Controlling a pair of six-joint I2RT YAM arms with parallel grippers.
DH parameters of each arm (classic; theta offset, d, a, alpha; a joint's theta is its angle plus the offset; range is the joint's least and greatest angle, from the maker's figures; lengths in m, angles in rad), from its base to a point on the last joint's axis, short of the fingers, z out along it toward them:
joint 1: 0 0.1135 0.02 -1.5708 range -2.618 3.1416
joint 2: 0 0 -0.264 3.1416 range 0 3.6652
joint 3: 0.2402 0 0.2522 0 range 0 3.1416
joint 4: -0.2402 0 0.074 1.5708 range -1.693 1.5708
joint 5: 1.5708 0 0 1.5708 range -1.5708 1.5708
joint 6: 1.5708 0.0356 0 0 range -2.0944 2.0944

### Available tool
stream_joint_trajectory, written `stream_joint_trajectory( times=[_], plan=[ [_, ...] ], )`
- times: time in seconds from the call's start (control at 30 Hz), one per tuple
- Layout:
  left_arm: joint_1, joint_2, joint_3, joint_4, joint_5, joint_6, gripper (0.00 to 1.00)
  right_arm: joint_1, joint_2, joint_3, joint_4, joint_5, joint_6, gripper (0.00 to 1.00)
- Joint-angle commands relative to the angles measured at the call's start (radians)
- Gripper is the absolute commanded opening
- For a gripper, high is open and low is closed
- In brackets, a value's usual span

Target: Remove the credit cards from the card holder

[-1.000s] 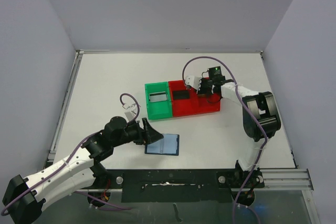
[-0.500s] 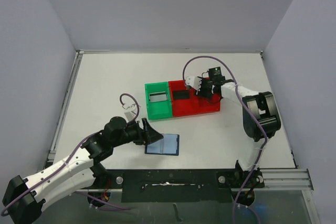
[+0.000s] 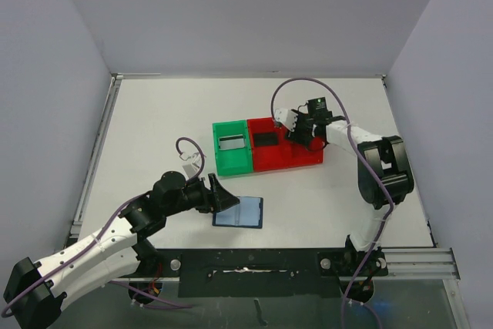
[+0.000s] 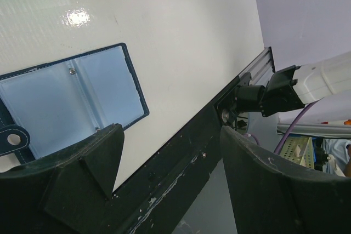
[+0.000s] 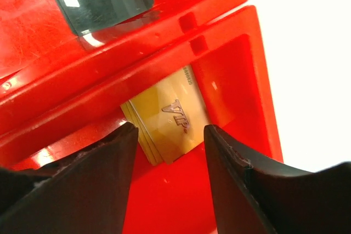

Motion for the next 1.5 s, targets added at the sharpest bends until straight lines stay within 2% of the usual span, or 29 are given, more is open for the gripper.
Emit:
stream_joint_trajectory(
  times=[0.0, 0.17, 0.3, 0.43, 0.53, 0.63, 0.7, 0.77, 0.83, 0.93, 1.03, 1.17, 1.27, 1.47],
  plan=[
    [0.006, -0.003, 0.044, 0.029, 0.019, -0.004, 0.7, -0.014, -0.135, 0.03, 0.061, -0.036, 0.106, 0.53],
    [0.006, 0.012, 0.032, 0.02, 0.012, -0.017, 0.7, -0.02, -0.319, -0.034, 0.186, -0.092, 0.441, 0.56],
    [0.006, 0.043, 0.019, 0.02, -0.002, -0.037, 0.7, -0.018, -0.558, -0.204, 0.359, -0.149, 0.757, 0.6],
    [0.005, 0.084, 0.017, 0.03, -0.011, -0.046, 0.7, -0.011, -0.805, -0.407, 0.51, -0.197, 1.036, 0.68],
    [0.003, 0.119, 0.019, 0.05, -0.009, -0.054, 0.7, -0.009, -0.971, -0.479, 0.48, -0.132, 1.259, 0.8],
    [-0.001, 0.146, 0.022, 0.066, -0.015, -0.062, 0.7, -0.01, -1.093, -0.491, 0.366, -0.142, 1.368, 0.9],
    [-0.003, 0.163, 0.02, 0.075, -0.023, -0.064, 0.7, -0.01, -1.164, -0.498, 0.282, -0.101, 1.535, 0.99],
    [-0.001, 0.176, 0.021, 0.065, -0.032, -0.064, 0.7, -0.01, -1.217, -0.523, 0.211, -0.051, 1.676, 0.98],
    [-0.001, 0.191, 0.026, 0.041, -0.071, -0.074, 0.7, -0.009, -1.263, -0.584, 0.236, -0.088, 1.775, 0.98],
    [-0.001, 0.208, 0.022, 0.042, -0.098, -0.091, 0.7, -0.006, -1.294, -0.708, 0.348, -0.158, 2.017, 0.98],
    [0.0, 0.225, 0.011, 0.044, -0.11, -0.11, 0.7, 0.014, -1.27, -0.803, 0.36, -0.159, 2.155, 0.99],
    [-0.001, 0.255, 0.012, 0.013, -0.111, -0.098, 0.7, 0.15, -1.188, -0.796, 0.235, -0.017, 2.152, 0.93],
    [-0.001, 0.284, 0.019, -0.028, -0.124, -0.078, 0.69, 0.317, -1.092, -0.741, 0.13, 0.14, 2.168, 0.81],
    [-0.005, 0.311, 0.003, -0.038, -0.122, -0.07, 0.65, 0.545, -0.857, -0.674, 0.132, 0.298, 2.225, 0.66]
  ],
)
